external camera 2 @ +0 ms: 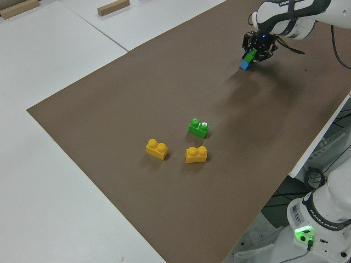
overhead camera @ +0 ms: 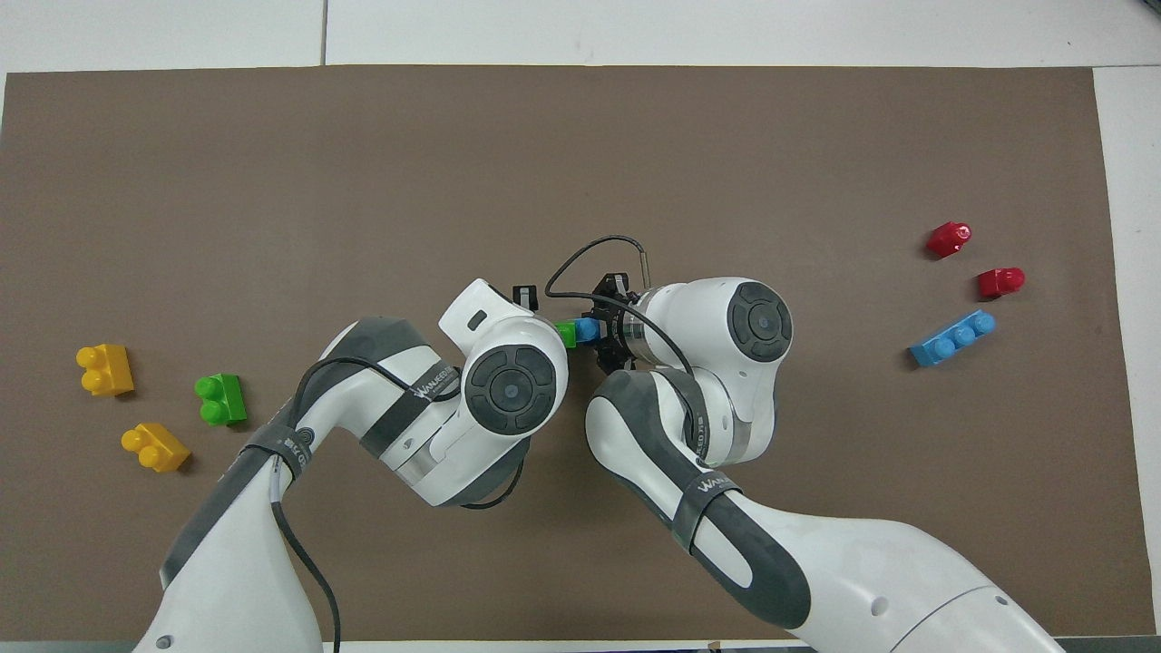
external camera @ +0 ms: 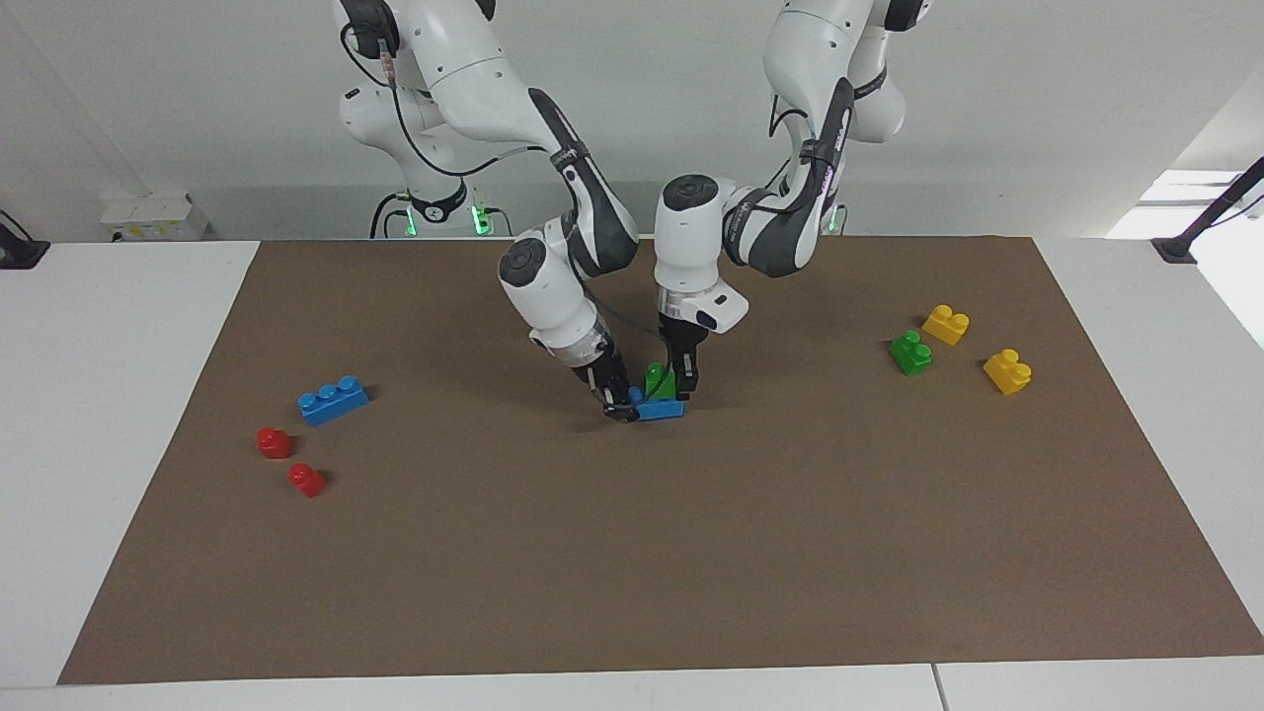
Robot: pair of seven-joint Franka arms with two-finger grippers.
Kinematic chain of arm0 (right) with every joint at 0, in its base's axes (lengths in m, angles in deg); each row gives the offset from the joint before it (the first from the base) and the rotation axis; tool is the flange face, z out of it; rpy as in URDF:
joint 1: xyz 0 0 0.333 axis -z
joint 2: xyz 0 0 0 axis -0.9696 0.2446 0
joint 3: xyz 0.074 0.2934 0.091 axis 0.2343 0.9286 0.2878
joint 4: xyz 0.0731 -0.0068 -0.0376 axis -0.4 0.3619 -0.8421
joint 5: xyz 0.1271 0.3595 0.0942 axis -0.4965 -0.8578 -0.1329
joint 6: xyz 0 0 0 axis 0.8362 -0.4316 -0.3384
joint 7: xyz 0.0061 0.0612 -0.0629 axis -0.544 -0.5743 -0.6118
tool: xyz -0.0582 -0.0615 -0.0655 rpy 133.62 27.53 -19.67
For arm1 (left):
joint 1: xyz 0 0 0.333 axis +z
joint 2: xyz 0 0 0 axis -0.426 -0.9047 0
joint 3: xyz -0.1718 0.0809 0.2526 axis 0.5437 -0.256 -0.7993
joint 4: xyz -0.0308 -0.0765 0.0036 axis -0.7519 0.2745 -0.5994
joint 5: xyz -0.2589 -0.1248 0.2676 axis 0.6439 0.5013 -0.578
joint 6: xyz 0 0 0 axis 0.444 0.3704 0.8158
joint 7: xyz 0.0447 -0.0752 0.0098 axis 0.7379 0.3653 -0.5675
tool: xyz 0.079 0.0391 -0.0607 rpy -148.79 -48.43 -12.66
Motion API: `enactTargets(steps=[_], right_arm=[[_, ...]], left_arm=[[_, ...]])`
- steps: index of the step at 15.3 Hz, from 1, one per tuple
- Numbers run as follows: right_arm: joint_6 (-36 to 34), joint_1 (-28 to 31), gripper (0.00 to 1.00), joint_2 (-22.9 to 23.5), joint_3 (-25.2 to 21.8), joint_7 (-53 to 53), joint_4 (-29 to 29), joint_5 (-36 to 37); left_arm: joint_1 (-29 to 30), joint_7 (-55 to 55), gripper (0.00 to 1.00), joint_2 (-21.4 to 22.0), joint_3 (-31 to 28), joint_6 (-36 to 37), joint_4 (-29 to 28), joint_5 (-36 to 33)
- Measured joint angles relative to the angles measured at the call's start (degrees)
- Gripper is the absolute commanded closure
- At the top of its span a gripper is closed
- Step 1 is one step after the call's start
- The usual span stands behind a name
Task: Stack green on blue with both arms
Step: 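Move the green block over the blue block held by the right gripper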
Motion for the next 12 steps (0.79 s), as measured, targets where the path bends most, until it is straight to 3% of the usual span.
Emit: enactTargets(steps=[1,2,12], right_arm=[[0.0,0.0,1.0,0.0,0.0,0.0,0.0,0.0],[0.0,0.0,1.0,0.0,0.0,0.0,0.0,0.0],[0.0,0.1,1.0,0.0,0.0,0.0,0.0,0.0]], left_arm=[[-0.1,-0.4,0.56,-0.1,0.0,0.0,0.0,-0.7],[-0.2,-0.6,0.01,-0.1,0.0,0.0,0.0,-1.5],[0.1,-0.3,0.0,0.6,-1.3,0.1,0.1,-3.9]])
